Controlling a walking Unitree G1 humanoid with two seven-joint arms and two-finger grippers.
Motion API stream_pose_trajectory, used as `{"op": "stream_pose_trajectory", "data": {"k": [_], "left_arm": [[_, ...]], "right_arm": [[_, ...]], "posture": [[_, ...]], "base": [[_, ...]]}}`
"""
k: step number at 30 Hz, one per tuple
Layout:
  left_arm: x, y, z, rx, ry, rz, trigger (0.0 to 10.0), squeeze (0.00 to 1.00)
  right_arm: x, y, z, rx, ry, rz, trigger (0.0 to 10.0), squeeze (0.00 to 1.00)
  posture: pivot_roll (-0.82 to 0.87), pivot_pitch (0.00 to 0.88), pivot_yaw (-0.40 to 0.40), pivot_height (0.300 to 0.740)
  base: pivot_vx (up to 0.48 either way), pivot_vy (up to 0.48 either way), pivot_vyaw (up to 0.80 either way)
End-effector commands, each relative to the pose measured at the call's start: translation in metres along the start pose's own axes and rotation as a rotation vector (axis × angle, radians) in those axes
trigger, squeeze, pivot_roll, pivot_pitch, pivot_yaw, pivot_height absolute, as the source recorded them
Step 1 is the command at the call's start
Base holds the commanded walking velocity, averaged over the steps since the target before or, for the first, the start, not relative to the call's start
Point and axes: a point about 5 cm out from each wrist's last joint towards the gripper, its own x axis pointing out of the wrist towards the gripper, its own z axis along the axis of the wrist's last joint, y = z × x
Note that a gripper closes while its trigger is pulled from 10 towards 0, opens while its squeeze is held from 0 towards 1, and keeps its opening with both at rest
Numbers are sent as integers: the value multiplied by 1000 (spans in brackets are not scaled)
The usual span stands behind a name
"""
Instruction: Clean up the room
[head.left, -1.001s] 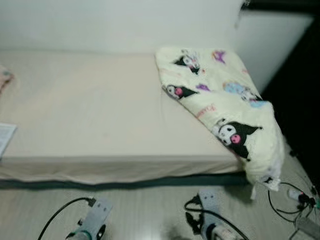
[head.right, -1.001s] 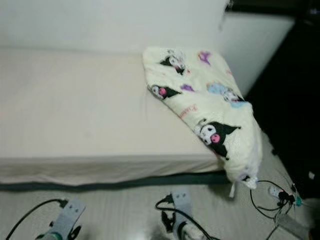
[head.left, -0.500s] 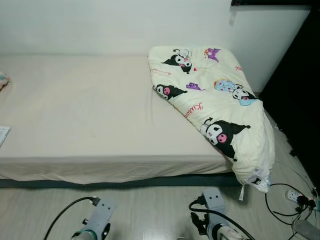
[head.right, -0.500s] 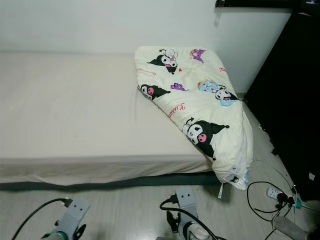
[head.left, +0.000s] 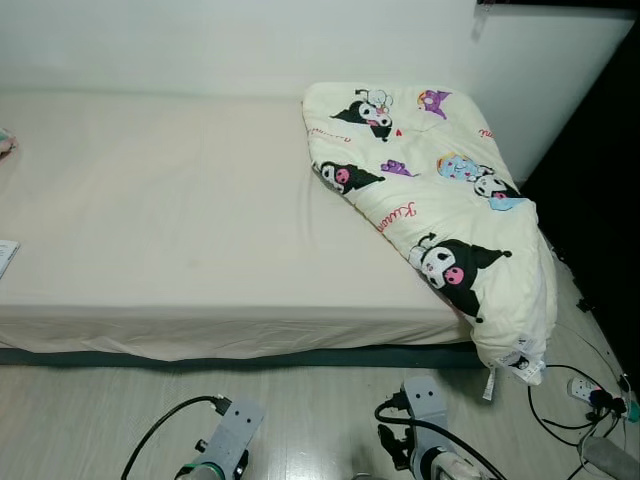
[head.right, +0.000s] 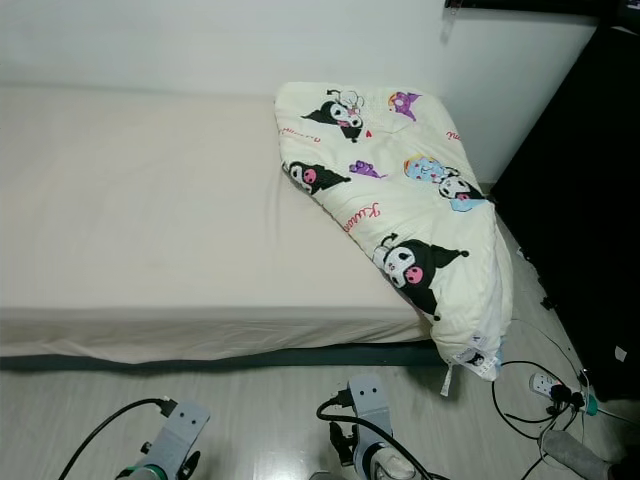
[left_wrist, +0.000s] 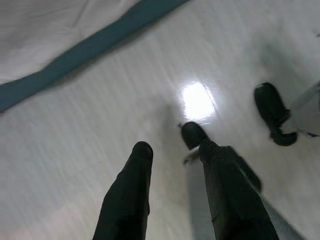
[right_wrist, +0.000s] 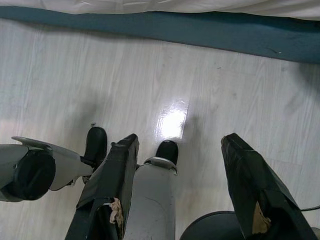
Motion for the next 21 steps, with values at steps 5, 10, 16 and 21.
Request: {"op": "stream_pose_trajectory", "data": {"k": [5,10,16,21], "left_arm": [[-2,3,-9,8,35,-10,10000,0],[-1,2,-7,14,30,-9,10000,0],[-1,1,-6,15,28,-9,10000,0],[-1,2,-6,3,32,-6,10000,0]], "right_arm": [[-2,0,-6,19,12,-4,10000,0],[-2,0,-5,21,12,-4,10000,0],[-1,1,-5,22,11,-5,10000,0],[-1,1,-5,24,9,-6,10000,0]], "posture": [[-82,0,47,740],[-81,0,47,740],[-82,0,49,740],[-83,0,51,740]], "base": [[0,-236,0],[0,-480,0],[0,-388,0],[0,-73,0]]}}
